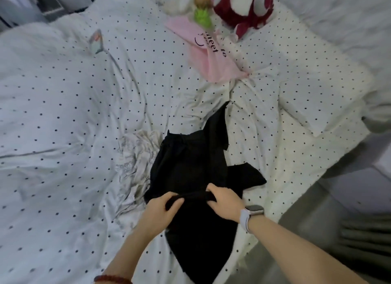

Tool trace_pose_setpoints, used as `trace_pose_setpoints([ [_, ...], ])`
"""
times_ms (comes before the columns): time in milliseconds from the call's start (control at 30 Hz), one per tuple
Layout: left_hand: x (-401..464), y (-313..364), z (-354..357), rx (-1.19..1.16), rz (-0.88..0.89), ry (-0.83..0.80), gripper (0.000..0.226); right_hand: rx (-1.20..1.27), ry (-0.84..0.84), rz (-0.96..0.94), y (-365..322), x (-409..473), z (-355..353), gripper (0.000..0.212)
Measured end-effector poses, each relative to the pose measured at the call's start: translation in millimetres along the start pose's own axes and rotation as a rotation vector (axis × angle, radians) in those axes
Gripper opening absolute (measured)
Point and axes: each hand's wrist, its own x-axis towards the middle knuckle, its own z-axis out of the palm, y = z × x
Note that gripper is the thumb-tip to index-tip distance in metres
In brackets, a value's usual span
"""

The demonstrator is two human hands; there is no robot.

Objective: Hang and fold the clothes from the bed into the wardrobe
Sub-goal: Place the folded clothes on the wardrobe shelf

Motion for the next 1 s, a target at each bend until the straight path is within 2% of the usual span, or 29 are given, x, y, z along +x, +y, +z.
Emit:
trace_pose_setpoints([
  [33, -12, -4, -3, 0.054, -0.02, -0.026, 0.006, 0.02, -0.007, -0.027, -2, -13, 11, 0.019],
  [133, -50, -8, -3, 0.215, -0.059, -0.092, 0.025, 0.018, -0.063, -0.067, -6, -64, 34, 0.027],
  [267, -87, 1, 18, 0.363, -0.014, -0.145, 0.045, 0.082, -0.245, -0.037, 0, -121, 56, 0.044],
  [367, -125, 8, 44, 0.394, 0.029, -0.134, 0.039, 0.087, -0.29, -0.015, 11, -163, 80, 0.044],
  [467, -181, 11, 81, 0.389, -0.004, -0.157, 0.037, 0.094, -0.335, -0.017, 27, -206, 107, 0.02],
  [500, -195, 9, 90, 0.387, -0.028, -0.174, 0.037, 0.088, -0.365, -0.01, 28, -214, 113, 0.018],
  [633, -240, -10, 111, 0.321, -0.146, -0.21, 0.033, 0.018, -0.464, 0.003, 35, -234, 140, 0.031],
  [733, -236, -13, 107, 0.229, -0.206, -0.15, 0.027, -0.003, -0.396, 0.021, 34, -221, 139, 0.042],
  [833, -210, -22, 97, 0.105, -0.291, 0.062, 0.028, 0.076, -0.207, 0.061, 27, -193, 123, 0.043],
  [900, -188, -35, 86, 0.035, -0.392, 0.186, 0.038, 0.131, -0.085, 0.082, 20, -169, 113, 0.041],
  [1000, -153, -54, 67, -0.045, -0.564, 0.259, 0.06, 0.196, 0.013, 0.092, 5, -125, 104, 0.044],
])
